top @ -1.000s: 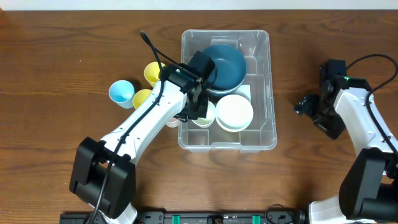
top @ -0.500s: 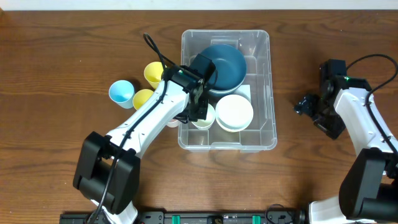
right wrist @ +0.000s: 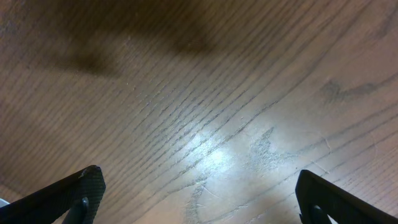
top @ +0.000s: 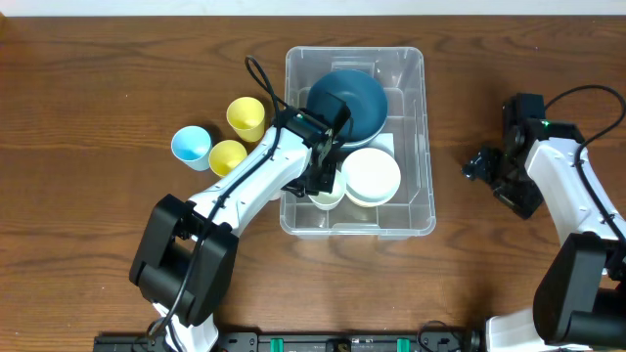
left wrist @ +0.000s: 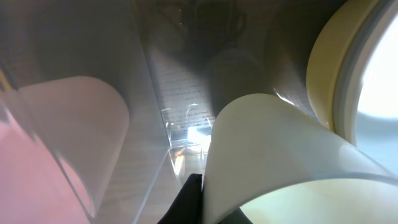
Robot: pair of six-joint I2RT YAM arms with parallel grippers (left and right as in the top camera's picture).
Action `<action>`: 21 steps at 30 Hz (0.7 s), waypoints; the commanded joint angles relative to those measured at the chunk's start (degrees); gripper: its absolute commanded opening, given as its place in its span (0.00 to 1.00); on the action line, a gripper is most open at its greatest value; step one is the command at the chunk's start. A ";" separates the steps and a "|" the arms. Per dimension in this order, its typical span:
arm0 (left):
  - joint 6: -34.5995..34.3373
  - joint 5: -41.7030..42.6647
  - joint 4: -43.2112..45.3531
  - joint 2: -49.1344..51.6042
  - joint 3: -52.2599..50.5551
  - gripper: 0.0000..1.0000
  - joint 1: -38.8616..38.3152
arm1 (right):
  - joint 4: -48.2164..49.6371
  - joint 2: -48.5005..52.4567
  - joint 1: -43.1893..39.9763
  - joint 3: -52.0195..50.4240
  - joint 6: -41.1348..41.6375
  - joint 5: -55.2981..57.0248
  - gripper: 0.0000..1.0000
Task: Pack container
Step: 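Release the green cup and move the left gripper back to the cups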
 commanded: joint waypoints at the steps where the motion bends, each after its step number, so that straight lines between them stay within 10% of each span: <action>1: -0.50 0.46 0.09 0.17 -0.37 0.07 -0.07 | -0.04 0.13 -0.24 0.04 0.76 0.46 0.99; 21: -0.09 -0.72 0.72 0.15 0.59 0.33 0.42 | -0.04 0.13 -0.24 0.02 0.76 0.46 0.99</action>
